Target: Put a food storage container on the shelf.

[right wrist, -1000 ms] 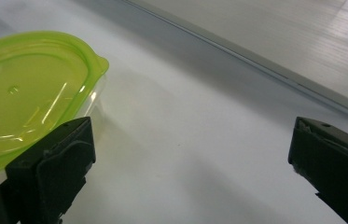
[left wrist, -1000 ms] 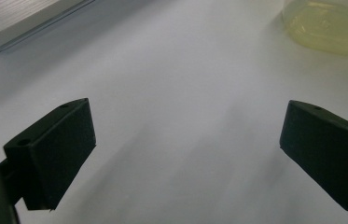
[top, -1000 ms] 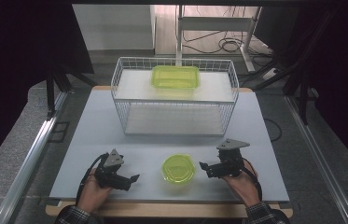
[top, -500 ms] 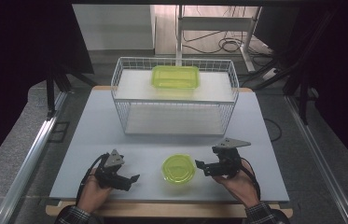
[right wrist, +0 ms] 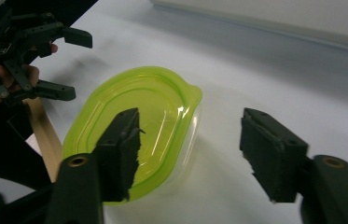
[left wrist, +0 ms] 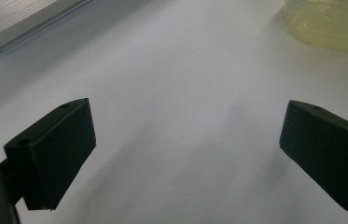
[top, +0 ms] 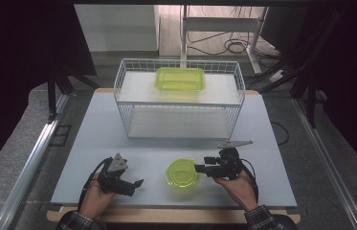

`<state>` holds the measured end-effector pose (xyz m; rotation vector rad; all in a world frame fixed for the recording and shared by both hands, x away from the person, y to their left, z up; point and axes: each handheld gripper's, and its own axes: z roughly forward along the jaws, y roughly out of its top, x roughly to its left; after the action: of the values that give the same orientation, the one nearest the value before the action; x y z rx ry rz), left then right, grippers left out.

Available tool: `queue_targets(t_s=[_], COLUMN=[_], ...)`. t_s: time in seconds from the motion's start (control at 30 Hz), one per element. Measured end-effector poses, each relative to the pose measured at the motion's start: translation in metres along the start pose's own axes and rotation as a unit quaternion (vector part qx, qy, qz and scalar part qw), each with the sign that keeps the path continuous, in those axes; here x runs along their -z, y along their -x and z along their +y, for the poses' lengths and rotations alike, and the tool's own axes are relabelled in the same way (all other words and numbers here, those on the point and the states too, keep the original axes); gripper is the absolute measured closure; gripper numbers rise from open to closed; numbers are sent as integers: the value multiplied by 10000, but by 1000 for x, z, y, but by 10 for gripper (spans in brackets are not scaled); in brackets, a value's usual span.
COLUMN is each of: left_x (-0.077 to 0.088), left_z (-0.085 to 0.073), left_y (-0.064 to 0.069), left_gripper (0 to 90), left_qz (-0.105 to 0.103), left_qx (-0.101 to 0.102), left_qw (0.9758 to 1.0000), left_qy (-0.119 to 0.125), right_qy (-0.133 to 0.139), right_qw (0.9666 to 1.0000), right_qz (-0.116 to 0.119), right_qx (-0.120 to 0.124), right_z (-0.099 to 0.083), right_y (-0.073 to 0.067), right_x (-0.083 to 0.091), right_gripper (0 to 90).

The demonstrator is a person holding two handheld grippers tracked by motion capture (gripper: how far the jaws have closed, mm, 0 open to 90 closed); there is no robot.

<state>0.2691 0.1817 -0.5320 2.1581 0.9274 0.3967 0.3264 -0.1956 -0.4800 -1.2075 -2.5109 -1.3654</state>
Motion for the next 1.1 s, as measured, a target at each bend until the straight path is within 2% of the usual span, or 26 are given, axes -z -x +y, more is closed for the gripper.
queue_targets(t_s=[0.07,0.1,0.27,0.37,0.4,0.43,0.47,0.5,0.53,0.57,0.6,0.67,0.73,0.8,0.83,1.03,1.1], left_x=[0,0,0,0,-1,-1,-1,-1,-1,-1,-1,-1,-1,0,0,0,1], left_z=[0,0,0,0,0,0,0,0,0,0,0,0,0,0,0,0,0], left_y=[0,0,0,0,0,0,0,0,0,0,0,0,0,0,0,-1,-1], left_gripper=[35,35,36,36,36,36,36,36,36,36,36,36,37,37,37,37,37], left_qz=[1,1,3,8,11,11,13,13,13,13,17,22,26,27,35,45,58], left_qx=[0,0,-3,-2,-6,-6,-4,-4,-4,-4,-5,-6,-2,6,-10,-11,-2], left_qw=[10000,10000,10000,10000,10000,10000,10000,10000,10000,10000,10000,10000,10000,10000,10000,10000,10000], left_qy=[-1,-2,-8,-15,-16,-16,-16,-16,-18,-18,-19,-18,-14,-10,-15,-12,3], right_qy=[-49,-120,-329,-368,-456,-456,-496,-496,-535,-535,-599,-615,-673,-696,-701,-645,-520], right_qw=[10000,9998,9985,9975,9962,9962,9945,9945,9919,9919,9895,9887,9850,9843,9823,9819,9816], right_qz=[27,127,309,424,505,505,603,603,741,741,834,867,1039,1059,1167,1172,1207], right_qx=[-38,-125,-324,-429,-547,-547,-696,-696,-882,-882,-1014,-1062,-1199,-1229,-1283,-1338,-1386], right_z=[1,1,2,2,3,3,3,3,3,3,3,3,3,3,4,3,4], right_y=[1,3,6,8,8,8,10,10,13,13,15,17,18,18,19,20,21], right_x=[-2,-6,-14,-16,-17,-17,-18,-18,-18,-18,-19,-19,-20,-20,-20,-18,-14], right_gripper=[429,471,557,586,626,626,655,655,736,736,770,793,804,806,812,813,814])
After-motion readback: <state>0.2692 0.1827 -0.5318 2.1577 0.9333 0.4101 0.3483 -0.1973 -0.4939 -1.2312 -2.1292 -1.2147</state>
